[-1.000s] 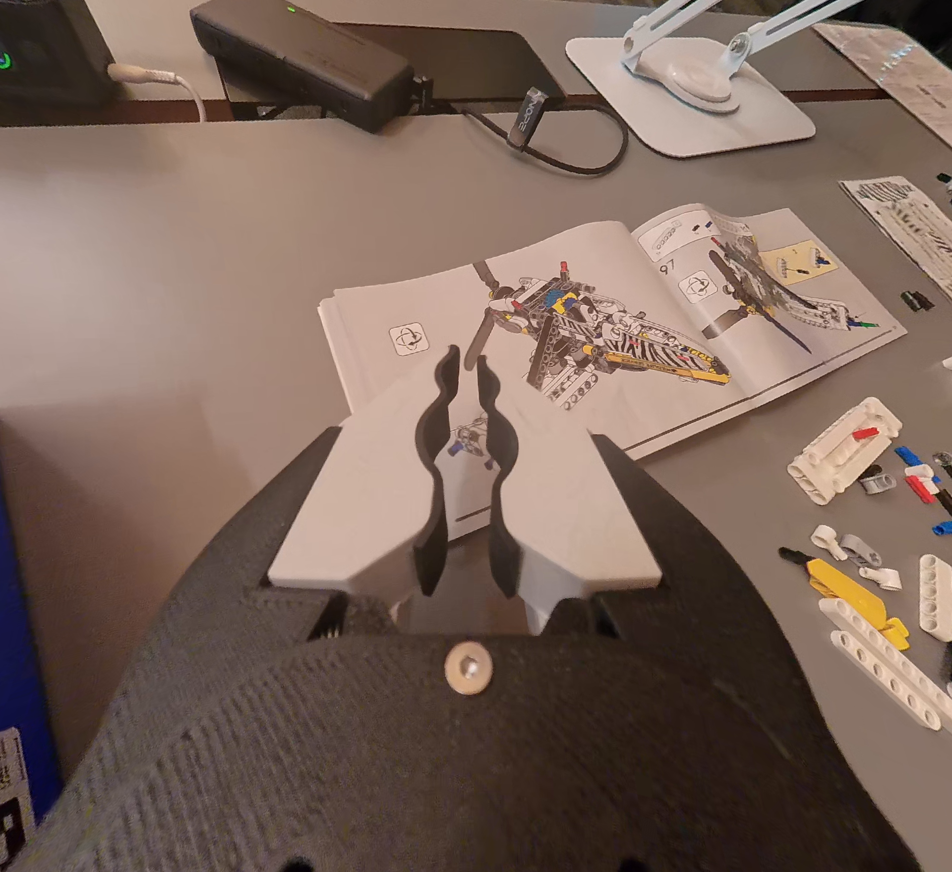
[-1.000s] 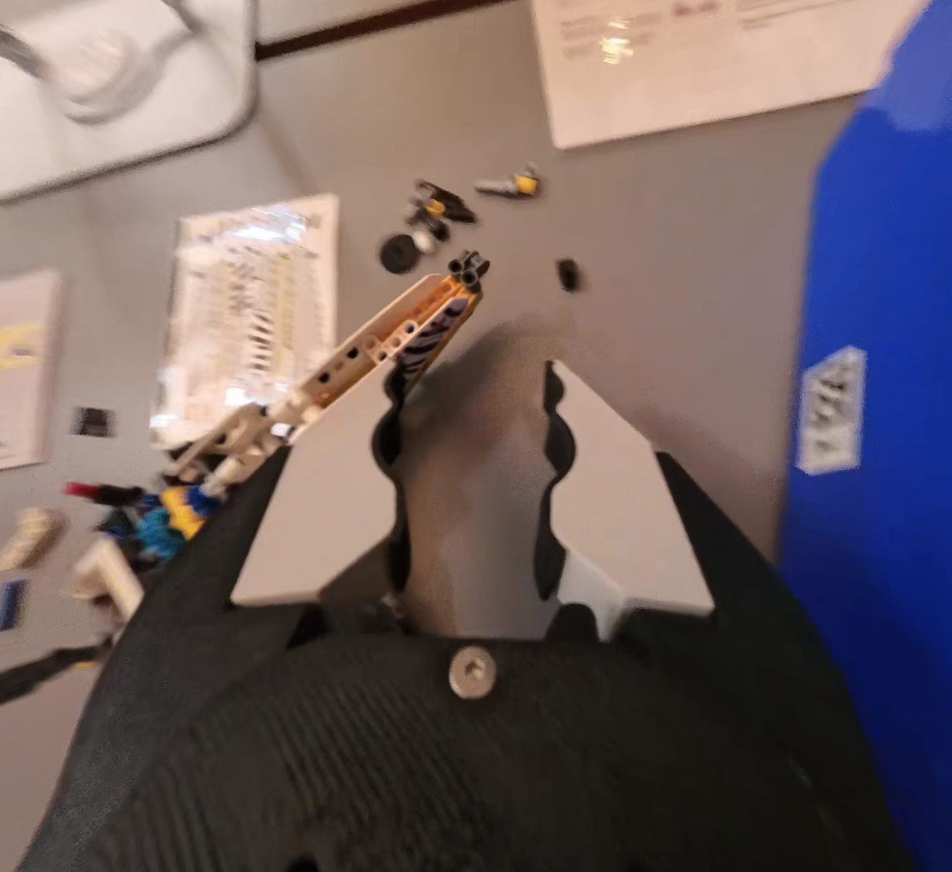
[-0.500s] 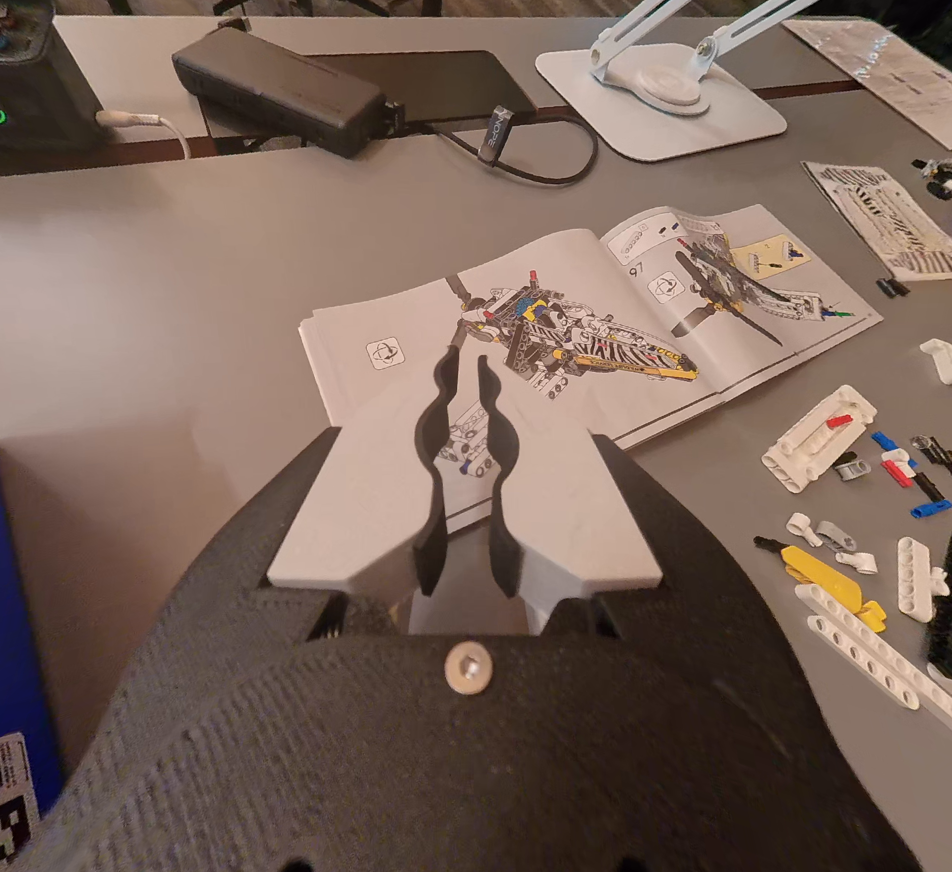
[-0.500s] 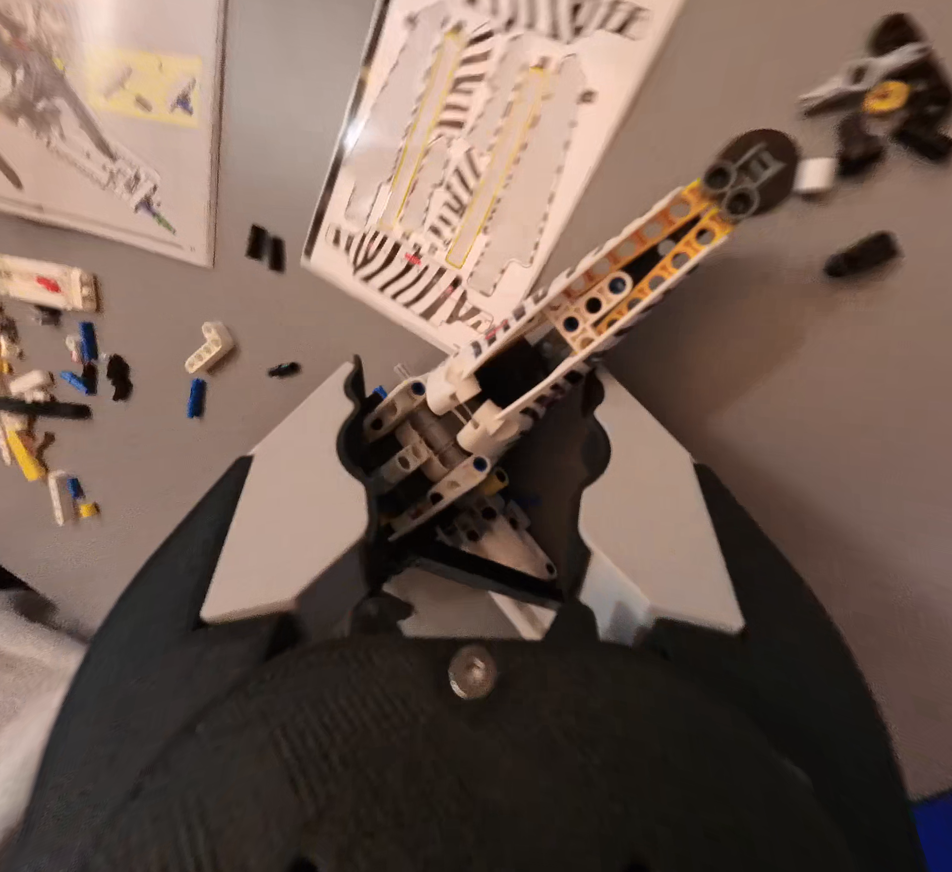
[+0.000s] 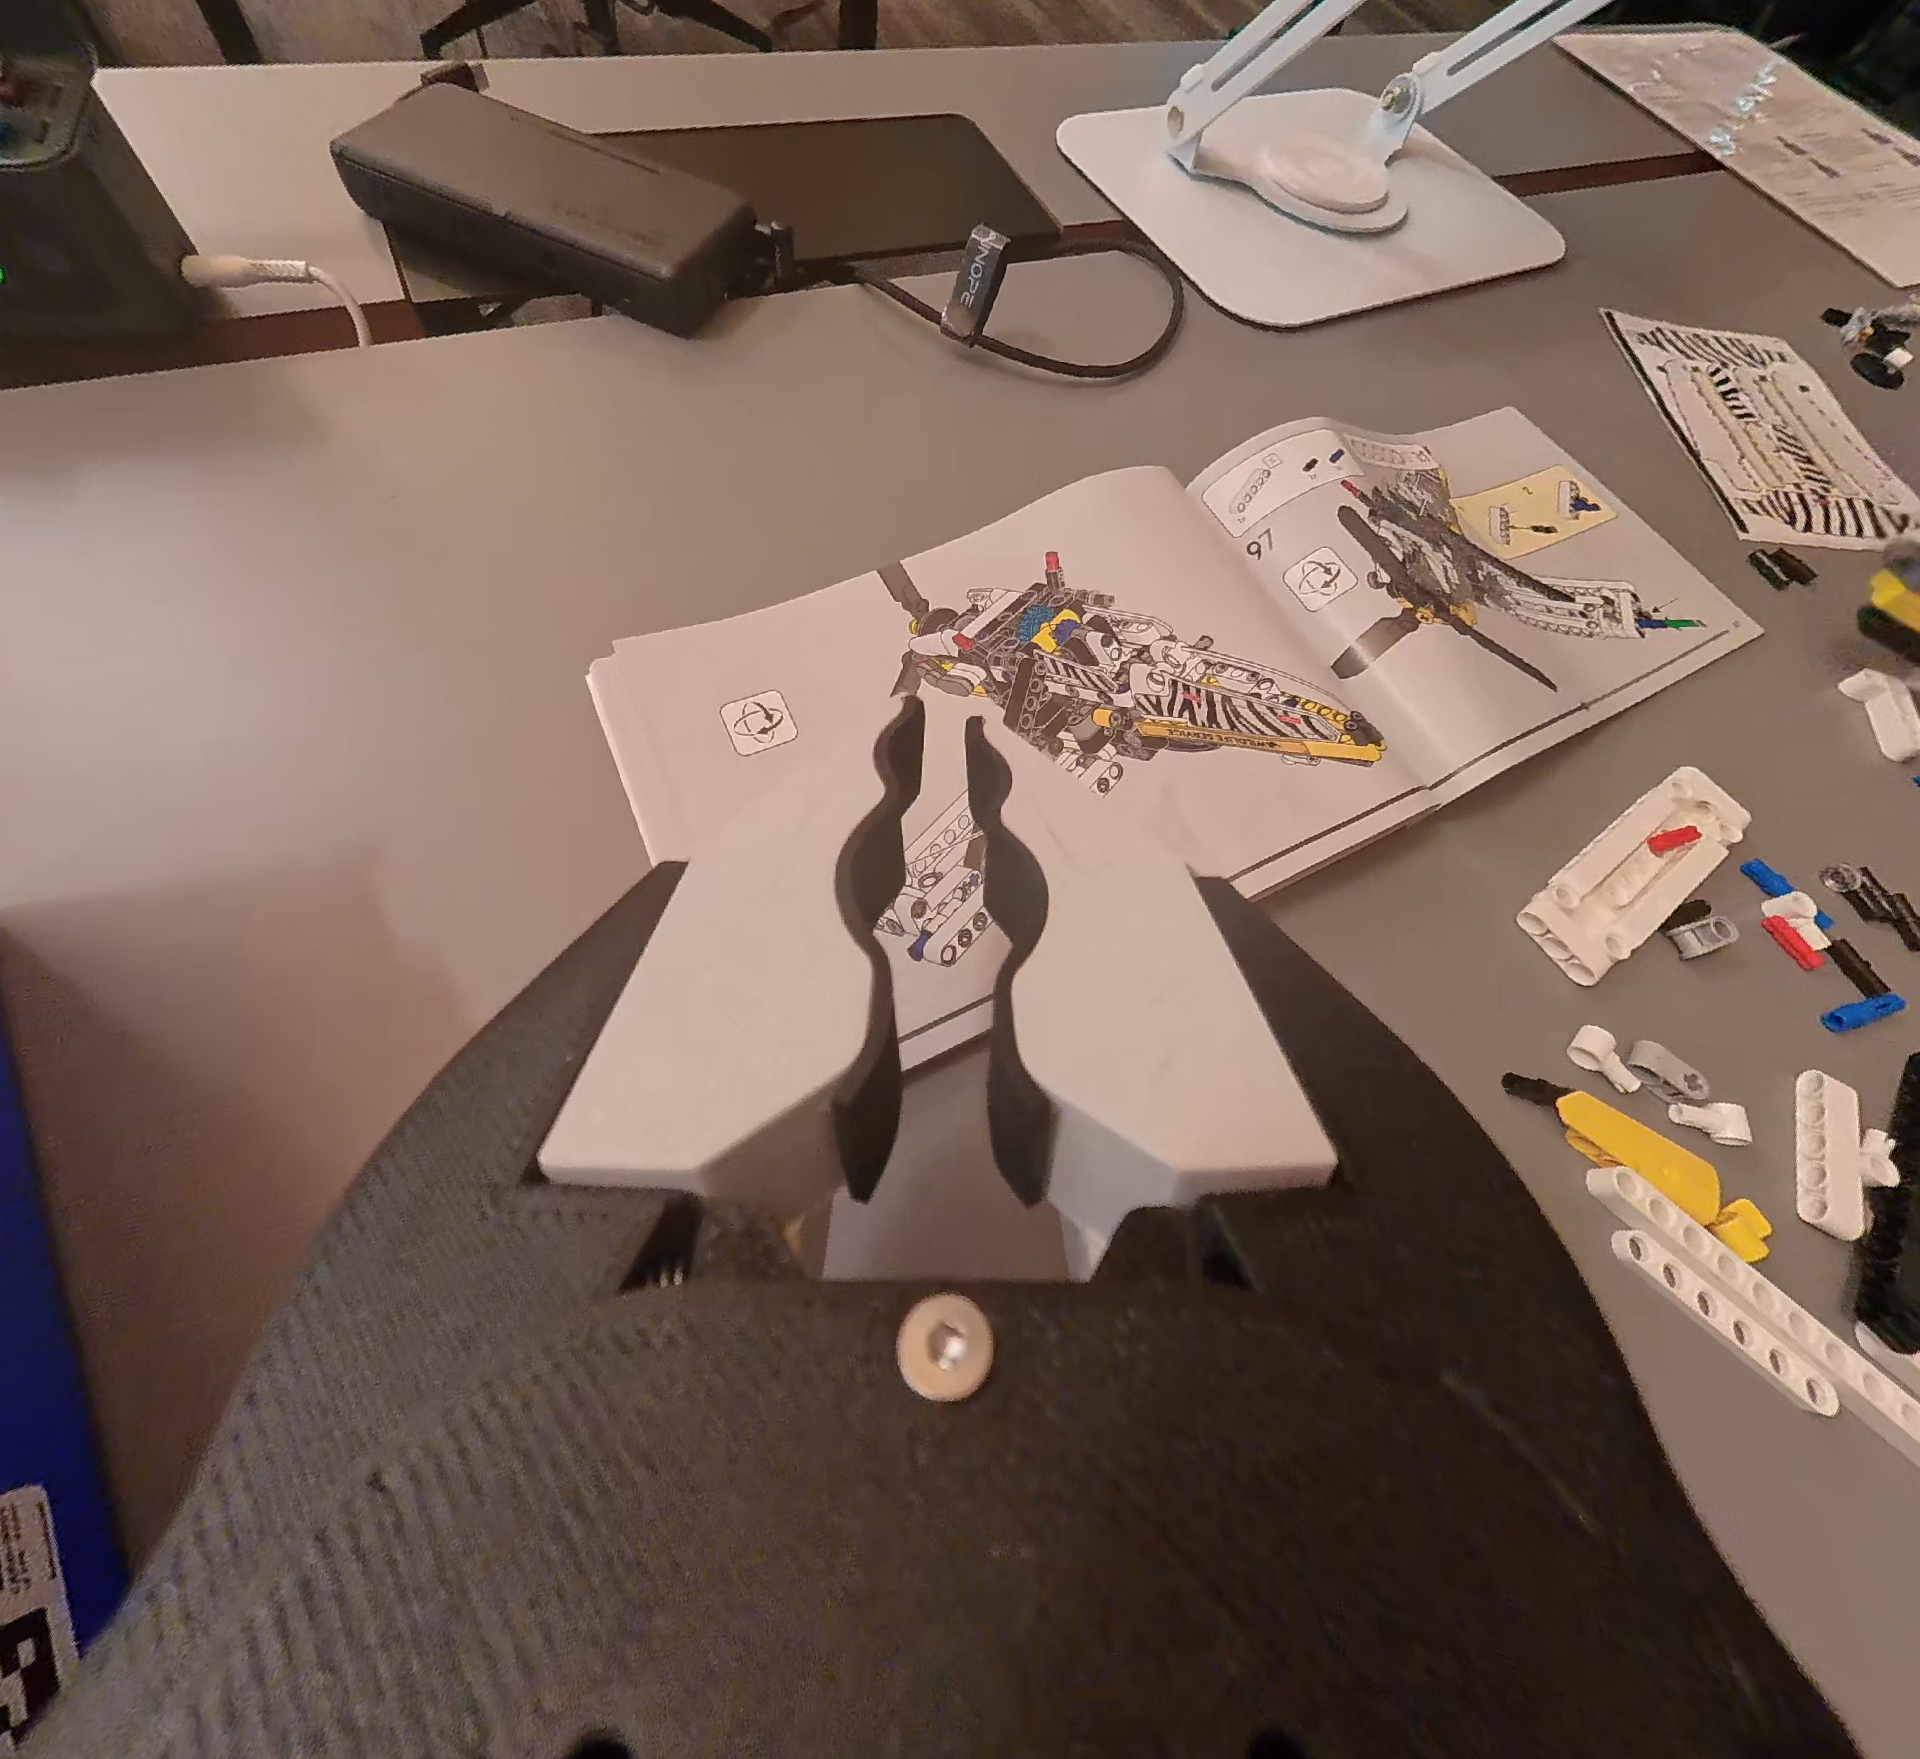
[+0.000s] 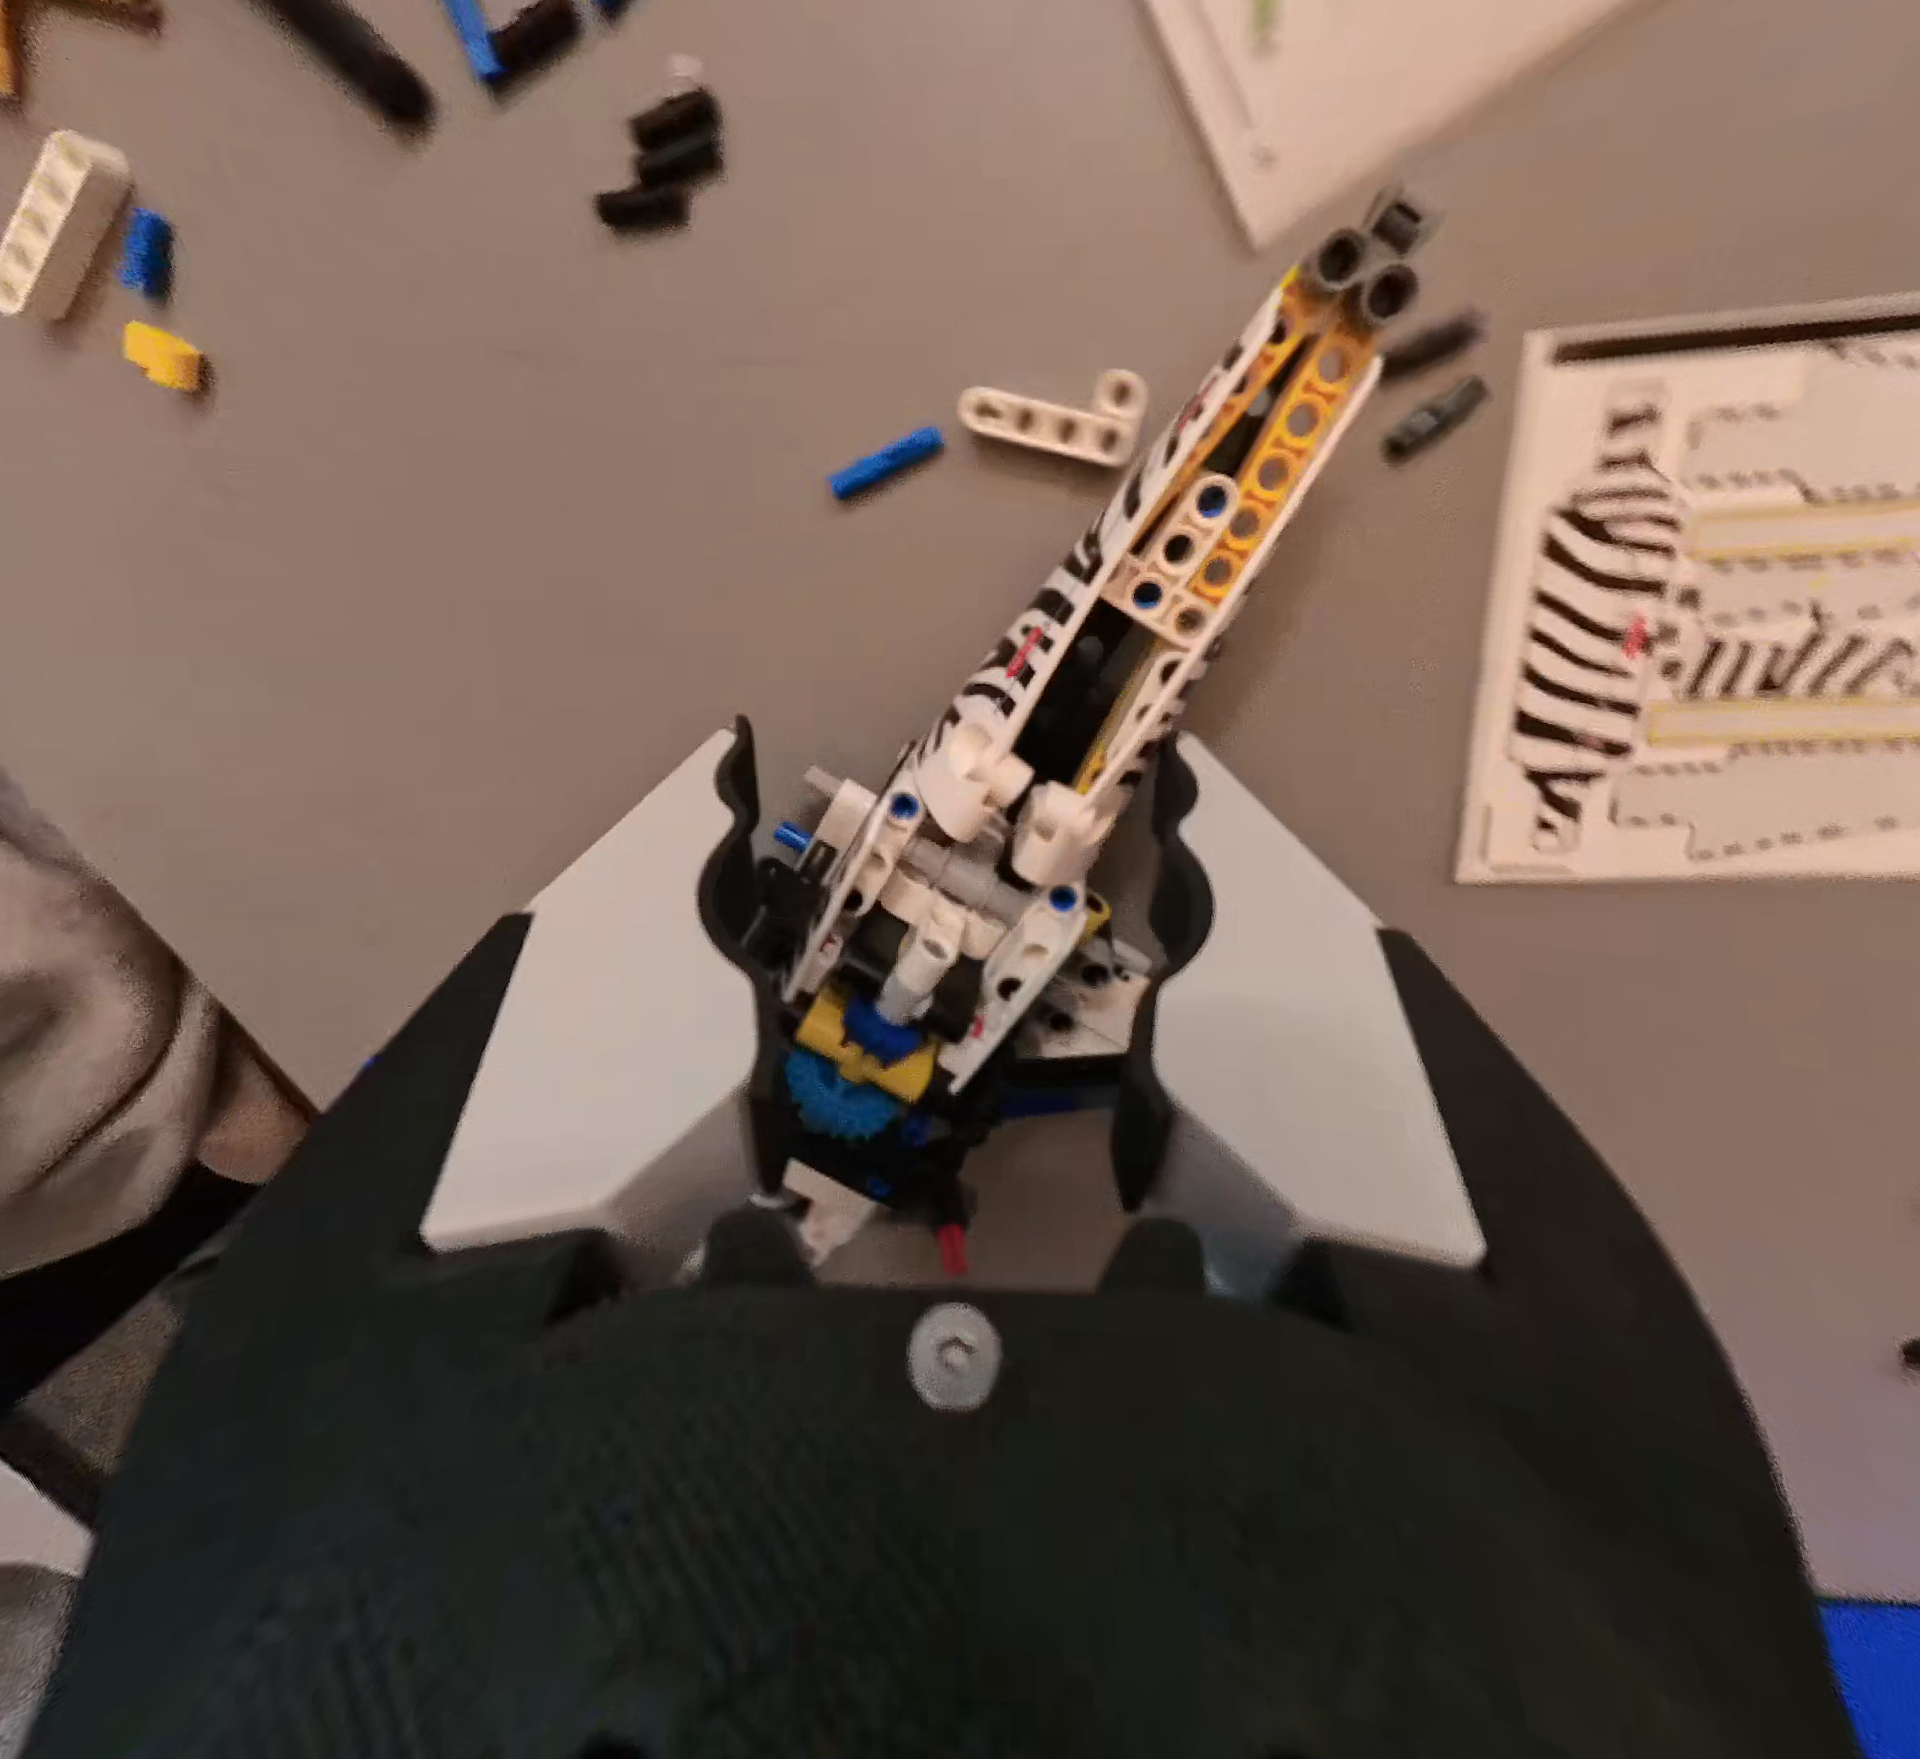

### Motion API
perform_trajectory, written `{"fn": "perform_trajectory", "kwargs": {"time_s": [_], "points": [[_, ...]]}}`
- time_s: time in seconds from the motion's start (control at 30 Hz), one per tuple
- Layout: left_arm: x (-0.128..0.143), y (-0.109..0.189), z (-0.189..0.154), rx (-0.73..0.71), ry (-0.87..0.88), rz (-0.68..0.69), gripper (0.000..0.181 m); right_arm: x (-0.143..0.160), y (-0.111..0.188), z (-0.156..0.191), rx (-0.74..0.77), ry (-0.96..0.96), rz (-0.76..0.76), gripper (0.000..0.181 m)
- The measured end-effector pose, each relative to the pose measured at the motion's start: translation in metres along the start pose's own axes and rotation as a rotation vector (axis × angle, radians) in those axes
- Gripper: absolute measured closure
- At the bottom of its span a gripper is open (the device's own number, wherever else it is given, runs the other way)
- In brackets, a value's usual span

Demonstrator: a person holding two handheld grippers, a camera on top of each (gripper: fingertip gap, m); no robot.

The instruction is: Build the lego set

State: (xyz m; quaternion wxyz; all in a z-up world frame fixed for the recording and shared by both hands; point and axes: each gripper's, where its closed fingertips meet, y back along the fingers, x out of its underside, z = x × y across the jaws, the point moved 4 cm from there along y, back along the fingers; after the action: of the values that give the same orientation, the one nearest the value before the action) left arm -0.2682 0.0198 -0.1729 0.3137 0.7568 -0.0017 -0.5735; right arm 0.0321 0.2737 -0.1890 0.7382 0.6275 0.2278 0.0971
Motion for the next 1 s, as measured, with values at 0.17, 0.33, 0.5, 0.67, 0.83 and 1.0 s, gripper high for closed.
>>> {"fn": "perform_trajectory", "kwargs": {"time_s": [0.17,0.33,0.5,0.67,0.83,1.0], "points": [[-0.001,0.001,0.002,-0.002,0.01,-0.005,0.175,-0.015,-0.004,0.033,0.016,0.105,-0.009,0.098],[-0.005,0.004,0.001,0.007,0.016,-0.024,0.175,-0.016,-0.007,0.061,0.001,0.17,-0.012,0.097],[-0.006,0.007,0.003,-0.006,0.012,-0.03,0.175,-0.005,-0.009,0.084,0.044,0.263,0.018,0.101],[-0.009,0.011,0.012,-0.029,0.045,-0.049,0.175,0.023,-0.011,0.094,0.103,0.404,0.116,0.142],[-0.012,0.014,0.016,0.001,0.103,-0.074,0.174,0.046,-0.011,0.087,0.169,0.43,0.195,0.139],[-0.01,0.011,0.016,0.025,0.134,-0.07,0.174,0.059,-0.008,0.077,0.209,0.436,0.229,0.139]]}}
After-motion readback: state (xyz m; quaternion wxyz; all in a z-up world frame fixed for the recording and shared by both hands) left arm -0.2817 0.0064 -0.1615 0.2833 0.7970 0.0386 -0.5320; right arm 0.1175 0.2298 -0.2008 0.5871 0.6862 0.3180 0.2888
